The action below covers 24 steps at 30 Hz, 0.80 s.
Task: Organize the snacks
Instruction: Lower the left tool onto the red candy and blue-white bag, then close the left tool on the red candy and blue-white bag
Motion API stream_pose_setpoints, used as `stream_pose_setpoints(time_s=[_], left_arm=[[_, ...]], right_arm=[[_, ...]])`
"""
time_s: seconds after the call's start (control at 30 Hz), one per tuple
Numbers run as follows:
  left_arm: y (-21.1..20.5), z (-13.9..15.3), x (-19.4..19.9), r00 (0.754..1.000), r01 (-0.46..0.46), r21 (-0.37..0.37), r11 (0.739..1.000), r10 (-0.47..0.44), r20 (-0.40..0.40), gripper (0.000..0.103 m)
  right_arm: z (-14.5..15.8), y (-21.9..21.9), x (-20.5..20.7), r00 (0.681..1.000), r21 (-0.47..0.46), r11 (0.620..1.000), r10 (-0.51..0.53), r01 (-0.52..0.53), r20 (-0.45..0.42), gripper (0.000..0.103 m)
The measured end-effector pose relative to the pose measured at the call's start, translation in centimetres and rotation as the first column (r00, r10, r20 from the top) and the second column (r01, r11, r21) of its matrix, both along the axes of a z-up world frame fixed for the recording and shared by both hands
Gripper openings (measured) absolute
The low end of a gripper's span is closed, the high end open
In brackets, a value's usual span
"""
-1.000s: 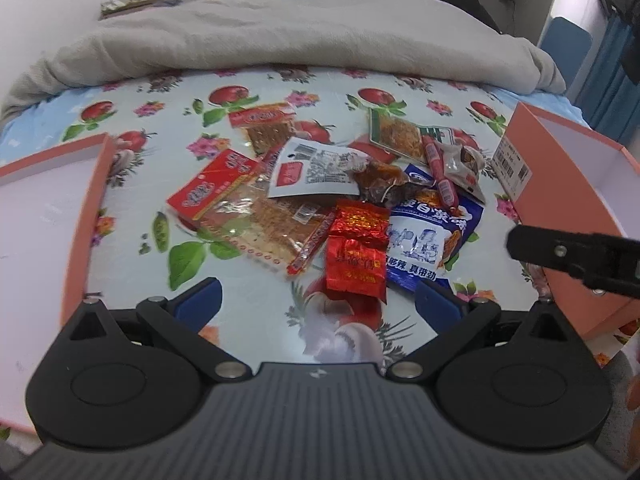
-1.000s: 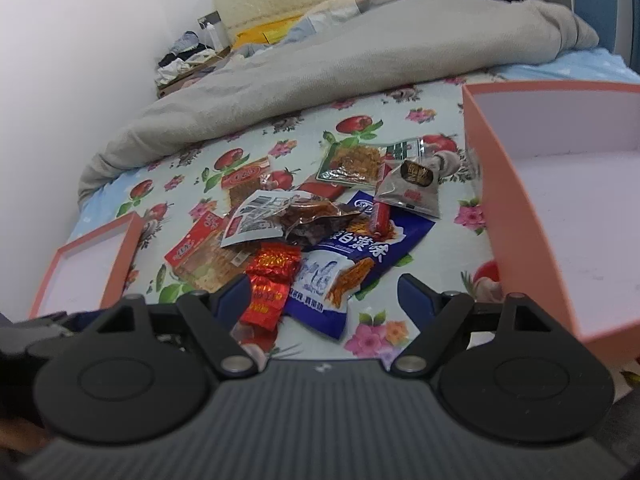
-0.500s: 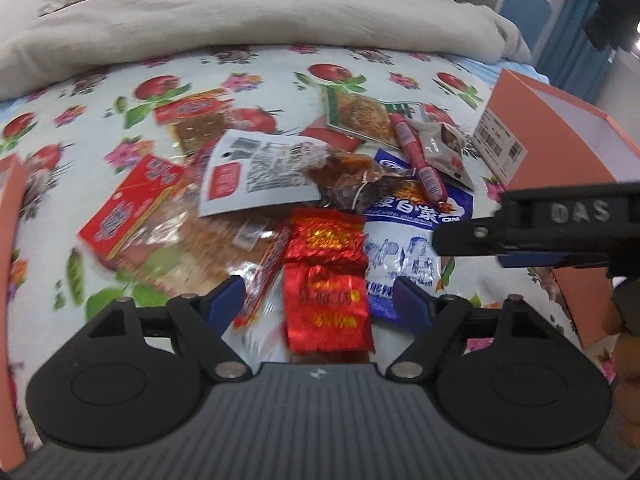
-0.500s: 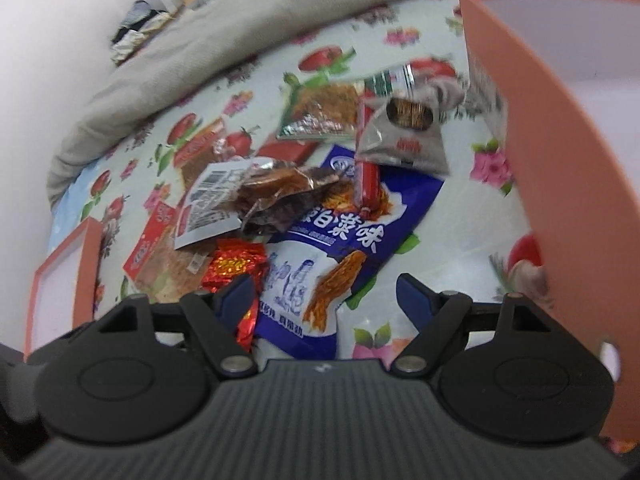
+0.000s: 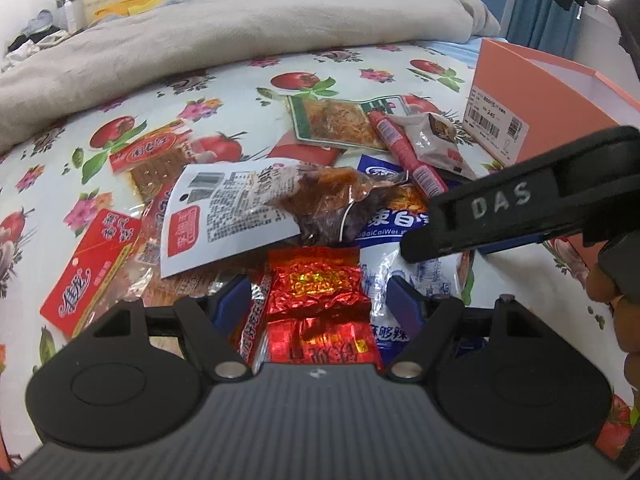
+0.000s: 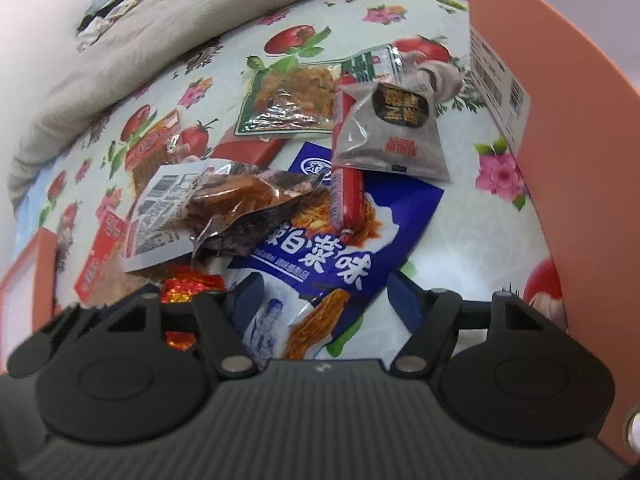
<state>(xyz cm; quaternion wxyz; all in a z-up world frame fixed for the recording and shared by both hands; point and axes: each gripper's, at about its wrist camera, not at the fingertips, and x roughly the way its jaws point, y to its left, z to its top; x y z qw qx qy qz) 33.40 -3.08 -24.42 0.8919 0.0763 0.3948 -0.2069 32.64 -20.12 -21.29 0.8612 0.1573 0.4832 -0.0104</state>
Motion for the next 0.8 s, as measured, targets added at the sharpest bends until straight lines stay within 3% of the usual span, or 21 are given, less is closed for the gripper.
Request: stream_pose_setpoints(time_s=[0.1,0.23,0.33,0.63,0.8], left_arm=[[-0.5,-0.3,0.0,1.0,0.012,0.015,1.0,-0.012,0.007,0.072],[-1.1,-0.3,-0.3,1.0,0.021,-0.002,1.0,-0.021,0.006,0.058],[-1.2,-0.4,-0.3,1.0,0.011,-0.03,0.999,-0.012,-0.008,0.057],[-1.4,0.6,-2.2,1.0,-0.011,-0.063,0.998,0.01,-0.009,0.057],[0.1,1.8,-3.9,0.997,-0.075,-0.111,0.991,0.073,-0.028,0.057]], right_arm=[[0.0,0.3,0.2,0.999,-0.012,0.999,0.041,-0.041,-0.001,0.051],[-0.1,-0.1,0.1,0.999,0.005,0.999,0.051,-0.051,0.011,0.039],[0.1,-0.6,0.0,0.999,0.02,0.999,0.045,-0.046,0.019,0.032],[0.8,-1.3,-2.4,0.998,-0.011,0.999,0.049,-0.049,0.028,0.022],[1.1,-1.6,-4.5,0.999,-0.015,0.999,0.041,-0.041,0.025,0.021]])
